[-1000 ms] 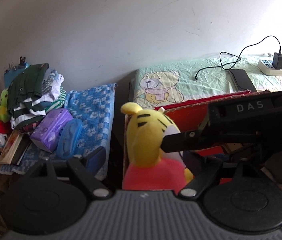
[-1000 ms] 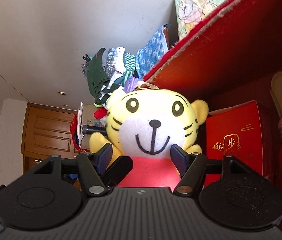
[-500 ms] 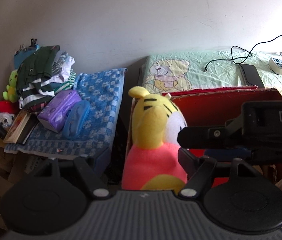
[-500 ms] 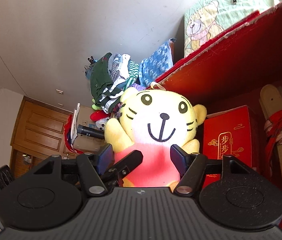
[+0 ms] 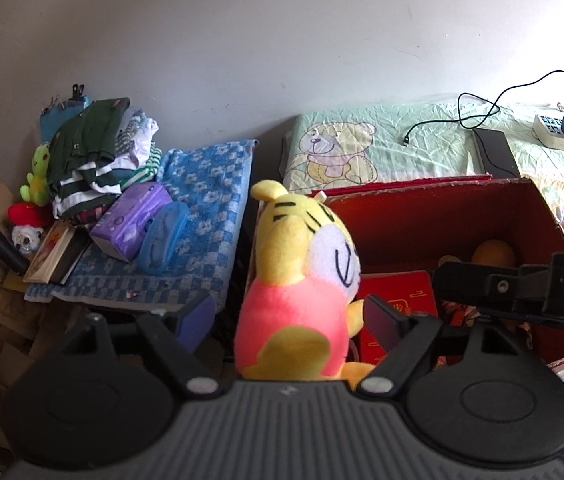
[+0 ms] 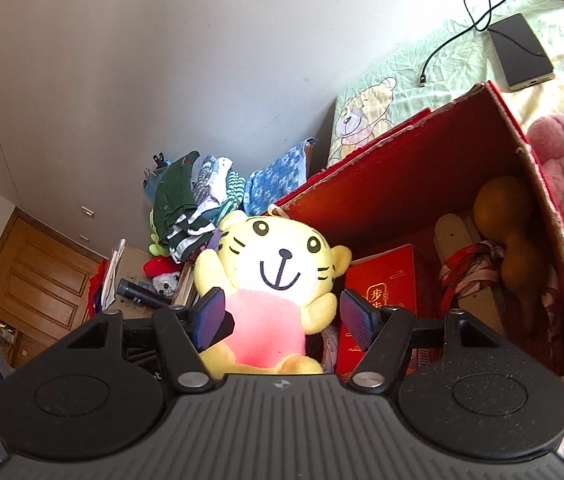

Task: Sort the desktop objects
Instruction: 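Lower the tiger plush into the red box and open the right tool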

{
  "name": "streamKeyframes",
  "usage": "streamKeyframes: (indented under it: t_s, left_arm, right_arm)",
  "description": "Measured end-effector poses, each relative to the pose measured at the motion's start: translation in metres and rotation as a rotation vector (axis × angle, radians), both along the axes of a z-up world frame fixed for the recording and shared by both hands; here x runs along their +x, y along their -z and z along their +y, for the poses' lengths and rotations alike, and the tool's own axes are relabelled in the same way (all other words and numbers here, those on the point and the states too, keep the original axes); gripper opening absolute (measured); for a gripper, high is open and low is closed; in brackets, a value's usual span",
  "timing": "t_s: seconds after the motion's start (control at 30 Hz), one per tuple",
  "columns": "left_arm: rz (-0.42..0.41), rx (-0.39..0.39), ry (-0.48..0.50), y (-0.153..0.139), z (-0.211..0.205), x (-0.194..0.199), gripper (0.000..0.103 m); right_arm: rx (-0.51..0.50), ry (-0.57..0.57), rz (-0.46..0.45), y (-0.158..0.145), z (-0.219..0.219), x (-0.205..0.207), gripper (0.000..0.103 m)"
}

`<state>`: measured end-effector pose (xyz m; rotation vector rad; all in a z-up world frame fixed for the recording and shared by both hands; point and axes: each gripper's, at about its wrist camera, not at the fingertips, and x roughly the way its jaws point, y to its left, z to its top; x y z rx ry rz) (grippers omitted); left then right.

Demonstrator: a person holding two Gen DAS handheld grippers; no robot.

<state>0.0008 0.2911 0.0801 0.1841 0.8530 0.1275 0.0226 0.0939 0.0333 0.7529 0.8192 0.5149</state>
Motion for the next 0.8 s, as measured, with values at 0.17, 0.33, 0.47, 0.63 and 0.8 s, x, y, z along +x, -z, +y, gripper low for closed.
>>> streamKeyframes:
  t_s: [0.17, 0.33, 0.47, 0.63, 0.8]
  left_arm:
    - [0.004, 0.002, 0.023, 0.000, -0.015, -0.003, 0.083]
    - [0.008, -0.002, 0.019, -0.002, -0.032, -0.004, 0.083]
    - [0.010, 0.002, -0.004, -0.001, -0.044, -0.004, 0.083]
    - [0.026, 0.013, -0.025, 0.000, -0.065, -0.003, 0.083]
    - [0.031, 0.025, -0.019, -0.001, -0.091, -0.004, 0.083]
  right_arm:
    - [-0.031, 0.031, -0.012, 0.002, -0.012, -0.012, 0.067]
    - [-0.046, 0.019, -0.030, 0.000, -0.026, -0.018, 0.065]
    - [-0.052, -0.004, -0.040, -0.001, -0.038, -0.021, 0.062]
    - [-0.068, -0.014, -0.065, -0.004, -0.056, -0.027, 0.058]
    - [-0.069, -0.001, -0.080, -0.007, -0.079, -0.031, 0.057]
